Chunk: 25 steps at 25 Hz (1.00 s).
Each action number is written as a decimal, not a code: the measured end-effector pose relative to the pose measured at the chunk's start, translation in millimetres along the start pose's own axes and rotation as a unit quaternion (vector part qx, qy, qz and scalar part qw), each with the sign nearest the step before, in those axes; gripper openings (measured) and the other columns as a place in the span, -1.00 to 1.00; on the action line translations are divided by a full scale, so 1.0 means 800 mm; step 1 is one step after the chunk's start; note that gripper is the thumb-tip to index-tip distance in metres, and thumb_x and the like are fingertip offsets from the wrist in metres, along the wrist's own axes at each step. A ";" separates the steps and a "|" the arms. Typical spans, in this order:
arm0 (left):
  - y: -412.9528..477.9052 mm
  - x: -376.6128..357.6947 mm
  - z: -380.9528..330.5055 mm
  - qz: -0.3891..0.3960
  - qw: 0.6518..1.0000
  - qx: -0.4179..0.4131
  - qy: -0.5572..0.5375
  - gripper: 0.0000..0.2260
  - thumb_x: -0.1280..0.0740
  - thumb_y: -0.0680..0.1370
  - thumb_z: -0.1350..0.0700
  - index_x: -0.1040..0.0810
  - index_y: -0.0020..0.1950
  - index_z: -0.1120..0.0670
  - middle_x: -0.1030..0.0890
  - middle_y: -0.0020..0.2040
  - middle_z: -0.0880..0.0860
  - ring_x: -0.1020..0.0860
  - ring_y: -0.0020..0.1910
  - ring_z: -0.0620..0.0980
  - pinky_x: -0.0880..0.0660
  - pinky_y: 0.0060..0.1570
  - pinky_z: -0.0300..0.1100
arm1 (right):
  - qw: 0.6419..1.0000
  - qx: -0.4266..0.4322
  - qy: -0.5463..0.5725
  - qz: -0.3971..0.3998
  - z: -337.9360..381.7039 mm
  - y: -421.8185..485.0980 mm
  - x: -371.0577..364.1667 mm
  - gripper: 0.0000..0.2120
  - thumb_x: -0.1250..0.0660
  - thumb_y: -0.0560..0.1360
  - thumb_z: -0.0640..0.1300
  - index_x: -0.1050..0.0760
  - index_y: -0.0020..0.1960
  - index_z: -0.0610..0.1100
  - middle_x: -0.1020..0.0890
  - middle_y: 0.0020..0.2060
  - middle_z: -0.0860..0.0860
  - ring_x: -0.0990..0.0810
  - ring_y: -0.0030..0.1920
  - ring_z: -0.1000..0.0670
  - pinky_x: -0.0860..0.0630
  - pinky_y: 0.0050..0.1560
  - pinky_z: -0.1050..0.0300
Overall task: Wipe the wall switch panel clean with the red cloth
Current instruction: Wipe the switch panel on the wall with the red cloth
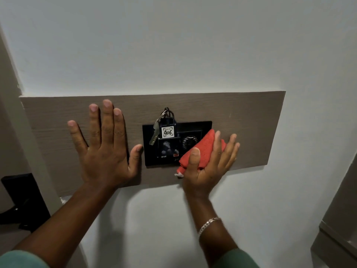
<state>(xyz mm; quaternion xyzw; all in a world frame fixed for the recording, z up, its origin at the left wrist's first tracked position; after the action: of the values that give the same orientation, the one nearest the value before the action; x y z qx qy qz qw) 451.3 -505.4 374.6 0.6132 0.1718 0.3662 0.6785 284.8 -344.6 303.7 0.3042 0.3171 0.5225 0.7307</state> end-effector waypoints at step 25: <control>0.000 0.000 -0.001 -0.009 1.000 -0.002 0.005 -0.26 -0.05 0.57 -0.20 0.01 0.60 0.22 0.00 0.62 0.19 0.07 0.60 0.21 0.19 0.49 0.33 | 0.953 0.280 0.002 0.119 0.023 0.045 0.009 -0.54 -0.31 0.49 0.02 -0.44 0.36 -0.07 -0.38 0.45 -0.27 -0.25 0.53 -0.31 -0.24 0.45 -0.44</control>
<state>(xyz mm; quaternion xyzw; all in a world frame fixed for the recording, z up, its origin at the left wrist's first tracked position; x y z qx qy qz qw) 450.8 -505.0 374.5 0.6088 0.1800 0.3634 0.6819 281.0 -330.0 341.9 0.5308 0.4139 0.4963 0.5482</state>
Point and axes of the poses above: each hand's wrist, its own y-axis towards the middle knuckle, its own x-axis out of the back of the hand, z = x × y, the point moved 9 cm from there along y, towards the middle knuckle
